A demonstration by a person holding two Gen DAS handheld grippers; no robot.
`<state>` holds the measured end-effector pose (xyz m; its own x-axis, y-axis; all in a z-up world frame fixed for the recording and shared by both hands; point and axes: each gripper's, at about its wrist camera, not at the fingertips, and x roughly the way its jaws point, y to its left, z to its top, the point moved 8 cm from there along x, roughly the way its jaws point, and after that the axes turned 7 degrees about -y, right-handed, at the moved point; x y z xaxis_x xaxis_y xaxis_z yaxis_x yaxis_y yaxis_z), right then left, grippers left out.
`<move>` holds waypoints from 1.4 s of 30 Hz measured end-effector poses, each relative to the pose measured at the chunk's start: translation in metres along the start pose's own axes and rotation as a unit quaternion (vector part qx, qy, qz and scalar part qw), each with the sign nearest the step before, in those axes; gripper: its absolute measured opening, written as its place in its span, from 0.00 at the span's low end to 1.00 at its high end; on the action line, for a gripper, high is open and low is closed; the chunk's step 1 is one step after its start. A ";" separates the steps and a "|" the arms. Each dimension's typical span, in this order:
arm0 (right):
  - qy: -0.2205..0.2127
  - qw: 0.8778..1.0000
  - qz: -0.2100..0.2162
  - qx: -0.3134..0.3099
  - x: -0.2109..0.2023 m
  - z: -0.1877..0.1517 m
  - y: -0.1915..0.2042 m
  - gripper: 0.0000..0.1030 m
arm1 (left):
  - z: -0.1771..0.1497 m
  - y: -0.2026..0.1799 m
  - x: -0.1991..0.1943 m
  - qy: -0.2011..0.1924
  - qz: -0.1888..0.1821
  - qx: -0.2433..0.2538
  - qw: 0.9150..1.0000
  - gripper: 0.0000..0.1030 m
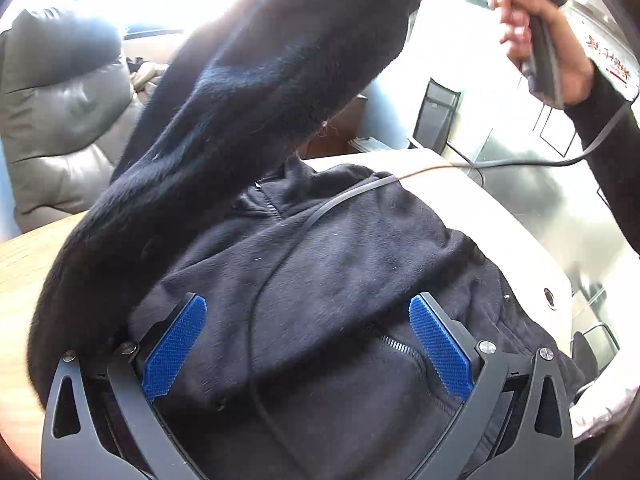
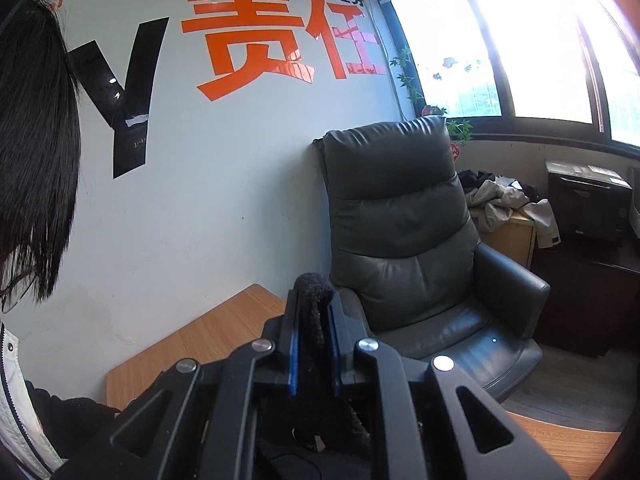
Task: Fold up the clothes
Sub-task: 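Lift the grasped jacket half high with the right gripper and swing it over, then lower the folded half onto the jacket and open the right gripper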
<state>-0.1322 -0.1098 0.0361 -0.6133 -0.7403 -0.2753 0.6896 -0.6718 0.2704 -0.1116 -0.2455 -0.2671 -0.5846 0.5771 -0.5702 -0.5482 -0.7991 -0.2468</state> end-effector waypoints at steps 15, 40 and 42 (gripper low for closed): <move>0.000 0.999 -0.033 0.013 -0.021 -0.012 -0.022 0.12 | -0.050 0.098 0.046 0.026 0.145 -0.156 0.977 0.99; 0.092 0.980 -0.148 0.091 -0.112 -0.109 -0.099 0.12 | -0.034 -0.069 -0.153 0.033 -0.030 -0.097 0.994 1.00; 0.087 0.981 -0.145 0.092 -0.128 -0.101 -0.090 0.12 | -0.041 -0.051 -0.176 0.055 0.010 -0.103 0.993 1.00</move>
<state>-0.0772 0.0480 -0.0462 -0.6875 -0.5122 -0.5148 0.4037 -0.8588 0.3154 0.0438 -0.3131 -0.1859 -0.5197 0.5479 -0.6555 -0.3959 -0.8344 -0.3835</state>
